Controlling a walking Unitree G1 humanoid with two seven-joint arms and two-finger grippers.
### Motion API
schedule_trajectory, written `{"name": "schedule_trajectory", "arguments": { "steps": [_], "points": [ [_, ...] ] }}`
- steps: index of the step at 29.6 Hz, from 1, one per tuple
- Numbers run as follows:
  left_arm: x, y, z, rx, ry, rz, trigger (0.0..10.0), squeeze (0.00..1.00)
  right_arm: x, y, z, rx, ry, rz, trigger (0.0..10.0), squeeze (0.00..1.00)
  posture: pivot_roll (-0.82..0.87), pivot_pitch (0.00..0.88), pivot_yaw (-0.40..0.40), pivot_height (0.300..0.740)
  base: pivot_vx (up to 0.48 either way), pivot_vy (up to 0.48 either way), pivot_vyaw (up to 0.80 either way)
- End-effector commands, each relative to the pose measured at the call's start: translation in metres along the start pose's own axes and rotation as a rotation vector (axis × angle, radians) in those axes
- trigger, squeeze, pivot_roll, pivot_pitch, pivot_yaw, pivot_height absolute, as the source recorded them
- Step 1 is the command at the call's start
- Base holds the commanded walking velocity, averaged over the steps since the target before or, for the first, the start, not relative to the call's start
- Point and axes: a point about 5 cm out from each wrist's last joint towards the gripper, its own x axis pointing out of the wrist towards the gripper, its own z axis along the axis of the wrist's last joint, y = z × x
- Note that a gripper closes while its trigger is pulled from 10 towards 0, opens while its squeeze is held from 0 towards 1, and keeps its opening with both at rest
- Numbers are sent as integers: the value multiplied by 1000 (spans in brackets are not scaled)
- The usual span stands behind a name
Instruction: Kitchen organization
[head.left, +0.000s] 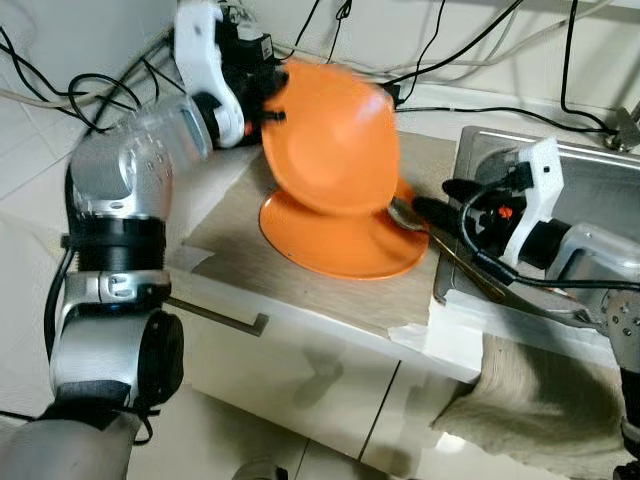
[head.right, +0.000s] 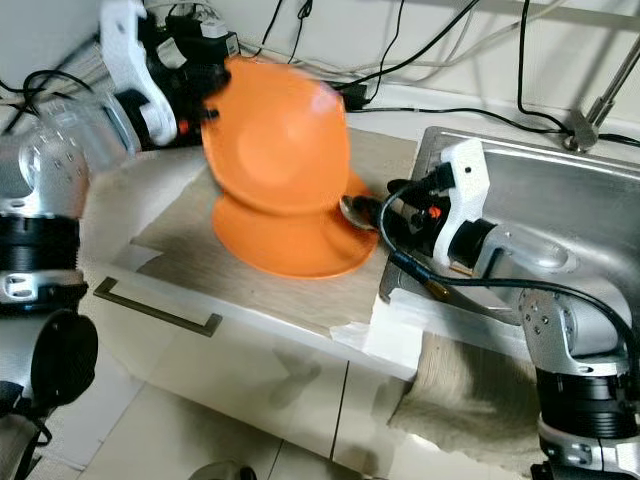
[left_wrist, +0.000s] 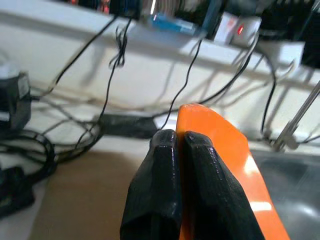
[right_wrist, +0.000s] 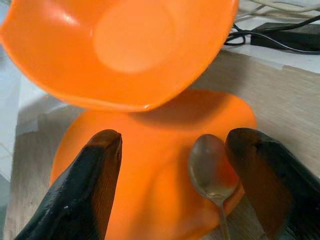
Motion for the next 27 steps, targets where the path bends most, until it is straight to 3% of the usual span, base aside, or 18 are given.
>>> {"name": "schedule_trajectory", "arguments": {
  "steps": [1,18,27],
  "points": [
    [-1,-5,15,3,-55,-17,0,0,-2,-1,0,4,-16,-11,10000,0,-12,0,41,740,0,0,0],
    [-1,-9,15,-36,-65,-32,0,0,6,2,11,110,-118,14,10000,0,-9,0,38,740,0,0,0],
    [1,-20,19,-78,-82,-79,0,0,21,2,9,166,-143,6,10000,0,-4,0,40,740,0,0,0]
  ]
}}
